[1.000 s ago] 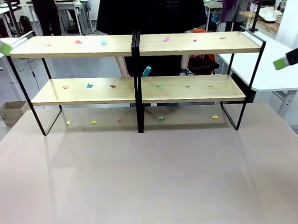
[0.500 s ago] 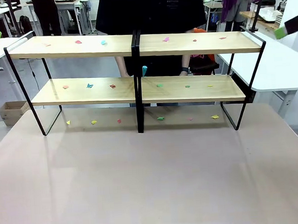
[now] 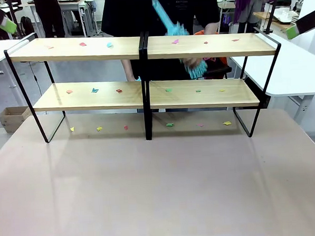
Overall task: Clean the shelves.
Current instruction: Pick up the Duster when the human hands it over.
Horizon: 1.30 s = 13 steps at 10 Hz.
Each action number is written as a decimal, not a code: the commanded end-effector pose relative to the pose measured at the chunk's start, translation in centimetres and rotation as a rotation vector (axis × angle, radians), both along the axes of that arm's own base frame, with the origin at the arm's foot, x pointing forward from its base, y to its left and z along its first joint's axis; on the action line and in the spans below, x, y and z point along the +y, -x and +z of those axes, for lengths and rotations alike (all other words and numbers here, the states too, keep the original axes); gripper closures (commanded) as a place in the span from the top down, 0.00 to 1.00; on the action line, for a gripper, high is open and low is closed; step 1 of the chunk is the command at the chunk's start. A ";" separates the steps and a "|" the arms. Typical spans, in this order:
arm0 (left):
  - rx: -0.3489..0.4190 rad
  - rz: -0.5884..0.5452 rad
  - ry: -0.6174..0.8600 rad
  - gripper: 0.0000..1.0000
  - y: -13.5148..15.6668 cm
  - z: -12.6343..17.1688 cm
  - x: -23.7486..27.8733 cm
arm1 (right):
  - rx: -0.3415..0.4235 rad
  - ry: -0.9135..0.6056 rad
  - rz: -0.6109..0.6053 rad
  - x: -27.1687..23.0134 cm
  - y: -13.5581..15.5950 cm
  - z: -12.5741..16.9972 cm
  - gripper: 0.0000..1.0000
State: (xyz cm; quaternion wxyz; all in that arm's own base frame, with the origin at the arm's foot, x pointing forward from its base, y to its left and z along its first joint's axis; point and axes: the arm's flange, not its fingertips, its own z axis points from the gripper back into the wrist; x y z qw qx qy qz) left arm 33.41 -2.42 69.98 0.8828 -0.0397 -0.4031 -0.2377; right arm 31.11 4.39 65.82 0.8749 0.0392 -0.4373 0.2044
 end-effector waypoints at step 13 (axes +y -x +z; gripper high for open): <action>-0.007 -0.018 -0.021 1.00 -1.3 0.8 -0.3 | 0.091 0.006 0.093 0.3 -1.3 -0.1 1.00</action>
